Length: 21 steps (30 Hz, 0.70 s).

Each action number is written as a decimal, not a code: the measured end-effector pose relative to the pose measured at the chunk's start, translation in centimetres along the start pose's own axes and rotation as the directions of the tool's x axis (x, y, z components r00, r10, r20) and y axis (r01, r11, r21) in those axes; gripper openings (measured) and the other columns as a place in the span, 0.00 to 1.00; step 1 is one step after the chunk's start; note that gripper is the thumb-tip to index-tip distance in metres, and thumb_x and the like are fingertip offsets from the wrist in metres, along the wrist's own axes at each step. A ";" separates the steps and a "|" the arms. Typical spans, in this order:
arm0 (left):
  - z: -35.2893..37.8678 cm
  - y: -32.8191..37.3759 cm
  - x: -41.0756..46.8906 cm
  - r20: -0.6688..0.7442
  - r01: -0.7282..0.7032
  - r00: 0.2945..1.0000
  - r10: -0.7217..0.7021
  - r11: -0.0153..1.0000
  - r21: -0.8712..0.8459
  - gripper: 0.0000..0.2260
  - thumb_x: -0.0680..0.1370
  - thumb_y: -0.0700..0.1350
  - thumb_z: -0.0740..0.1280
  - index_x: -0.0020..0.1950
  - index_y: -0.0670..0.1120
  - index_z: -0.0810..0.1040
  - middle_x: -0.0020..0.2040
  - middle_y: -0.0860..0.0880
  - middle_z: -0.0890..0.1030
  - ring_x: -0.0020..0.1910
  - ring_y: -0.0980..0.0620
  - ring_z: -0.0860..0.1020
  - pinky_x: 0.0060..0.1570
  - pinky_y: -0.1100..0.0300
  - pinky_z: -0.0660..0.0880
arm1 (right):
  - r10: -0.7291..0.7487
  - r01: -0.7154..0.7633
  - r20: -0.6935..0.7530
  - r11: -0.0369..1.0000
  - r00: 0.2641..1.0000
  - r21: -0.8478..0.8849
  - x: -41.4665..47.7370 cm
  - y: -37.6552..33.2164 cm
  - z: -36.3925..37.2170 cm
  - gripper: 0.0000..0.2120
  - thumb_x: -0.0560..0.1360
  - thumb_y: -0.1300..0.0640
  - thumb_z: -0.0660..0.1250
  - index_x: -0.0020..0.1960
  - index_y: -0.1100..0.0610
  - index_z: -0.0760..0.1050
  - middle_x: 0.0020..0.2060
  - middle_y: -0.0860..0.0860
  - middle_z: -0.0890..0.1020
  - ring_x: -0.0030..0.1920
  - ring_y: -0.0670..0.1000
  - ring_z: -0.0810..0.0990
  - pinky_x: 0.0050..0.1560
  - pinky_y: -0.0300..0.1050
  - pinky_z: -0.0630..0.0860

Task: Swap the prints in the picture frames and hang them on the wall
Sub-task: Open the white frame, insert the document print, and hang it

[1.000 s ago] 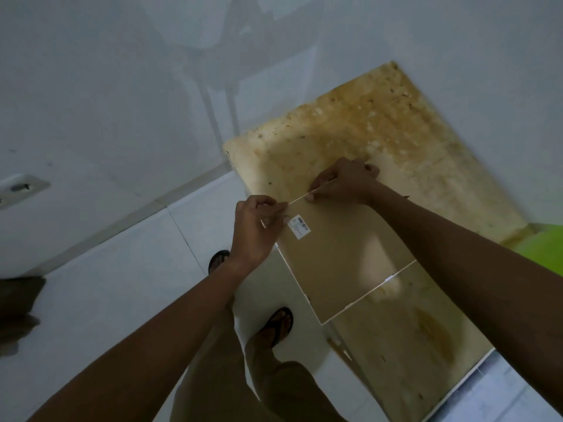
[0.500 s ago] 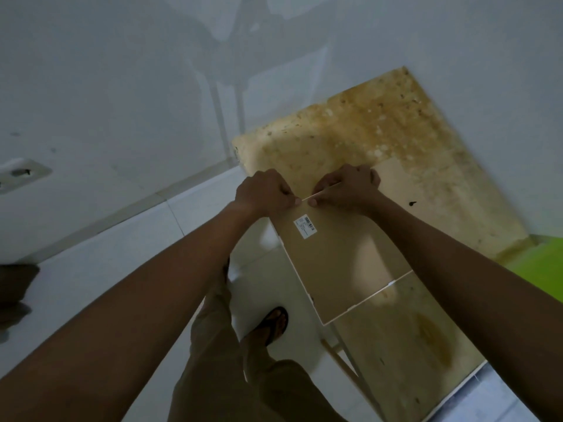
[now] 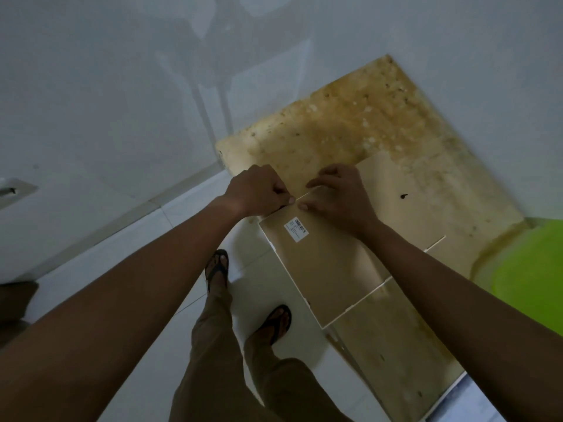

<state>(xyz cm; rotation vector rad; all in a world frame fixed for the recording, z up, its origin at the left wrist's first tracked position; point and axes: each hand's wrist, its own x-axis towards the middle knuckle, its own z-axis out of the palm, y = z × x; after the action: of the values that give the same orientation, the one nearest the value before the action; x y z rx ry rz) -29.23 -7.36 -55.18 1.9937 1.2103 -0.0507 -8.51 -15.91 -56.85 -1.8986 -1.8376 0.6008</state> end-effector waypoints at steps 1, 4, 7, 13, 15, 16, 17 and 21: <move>0.0 0.0 0.1 0.002 -0.009 1.000 0.009 1.000 0.012 0.05 0.73 0.55 0.73 0.43 0.56 0.86 0.38 0.60 0.84 0.38 0.60 0.81 0.40 0.57 0.81 | -0.014 0.014 -0.002 0.999 1.000 0.035 -0.4 0.1 0.1 0.20 0.65 0.40 0.80 0.52 0.48 0.85 0.58 0.51 0.78 0.63 0.44 0.68 0.68 0.57 0.66; -0.2 0.2 0.4 0.036 -0.047 0.998 0.045 0.997 0.054 0.05 0.72 0.54 0.74 0.44 0.55 0.87 0.39 0.60 0.84 0.40 0.60 0.81 0.41 0.57 0.80 | -0.039 0.035 0.079 0.998 0.996 0.056 -1.2 0.4 0.2 0.20 0.67 0.43 0.80 0.56 0.47 0.85 0.65 0.51 0.77 0.72 0.50 0.67 0.75 0.62 0.56; -0.1 0.0 0.7 0.060 -0.038 0.997 0.038 0.999 0.010 0.05 0.71 0.52 0.75 0.44 0.53 0.87 0.41 0.59 0.85 0.40 0.60 0.82 0.45 0.55 0.81 | -0.041 0.034 0.140 0.998 0.989 0.053 -1.0 0.7 -0.6 0.22 0.67 0.42 0.78 0.59 0.48 0.84 0.67 0.52 0.77 0.74 0.53 0.68 0.76 0.62 0.55; 0.3 0.1 0.7 0.044 0.042 0.998 -0.040 0.999 -0.032 0.07 0.71 0.58 0.75 0.34 0.60 0.83 0.34 0.63 0.81 0.38 0.61 0.79 0.35 0.60 0.74 | -0.062 0.058 0.220 0.998 0.974 0.025 -0.7 0.2 -1.7 0.23 0.69 0.44 0.79 0.61 0.51 0.83 0.67 0.53 0.78 0.74 0.53 0.67 0.75 0.57 0.52; 0.4 0.4 0.7 0.014 0.064 0.998 -0.064 0.998 -0.023 0.09 0.70 0.60 0.75 0.33 0.59 0.82 0.32 0.63 0.80 0.35 0.61 0.78 0.32 0.63 0.69 | -0.079 0.074 0.241 0.997 0.967 0.027 -0.6 0.3 -1.9 0.24 0.68 0.45 0.79 0.61 0.52 0.83 0.67 0.53 0.78 0.74 0.53 0.67 0.74 0.54 0.51; 0.4 0.5 0.8 0.004 0.069 0.998 -0.069 0.997 -0.021 0.09 0.70 0.60 0.75 0.32 0.59 0.81 0.32 0.62 0.80 0.34 0.61 0.77 0.32 0.63 0.69 | -0.083 0.077 0.254 0.996 0.964 0.035 -0.5 0.3 -2.0 0.24 0.68 0.45 0.80 0.61 0.52 0.83 0.66 0.53 0.78 0.75 0.53 0.67 0.74 0.54 0.51; 0.4 0.6 0.8 -0.001 0.072 0.997 -0.072 0.997 -0.025 0.10 0.69 0.60 0.76 0.32 0.59 0.81 0.32 0.62 0.80 0.34 0.61 0.78 0.31 0.63 0.68 | -0.083 0.074 0.266 0.996 0.960 0.044 -0.4 0.4 -2.1 0.24 0.68 0.45 0.80 0.61 0.52 0.83 0.66 0.52 0.78 0.74 0.52 0.68 0.75 0.55 0.51; 0.5 1.0 1.2 0.012 0.060 0.998 -0.060 0.998 -0.024 0.10 0.66 0.60 0.78 0.33 0.57 0.82 0.32 0.60 0.81 0.35 0.60 0.79 0.32 0.64 0.70 | -0.077 0.058 0.302 0.996 0.950 0.068 0.0 0.6 -2.3 0.25 0.65 0.47 0.82 0.60 0.52 0.83 0.65 0.52 0.79 0.74 0.51 0.69 0.76 0.56 0.48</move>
<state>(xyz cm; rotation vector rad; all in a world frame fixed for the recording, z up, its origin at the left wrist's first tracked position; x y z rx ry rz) -27.67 -7.00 -55.40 1.9331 1.2574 -0.0768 -6.66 -15.99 -55.34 -1.7747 -2.0374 0.9591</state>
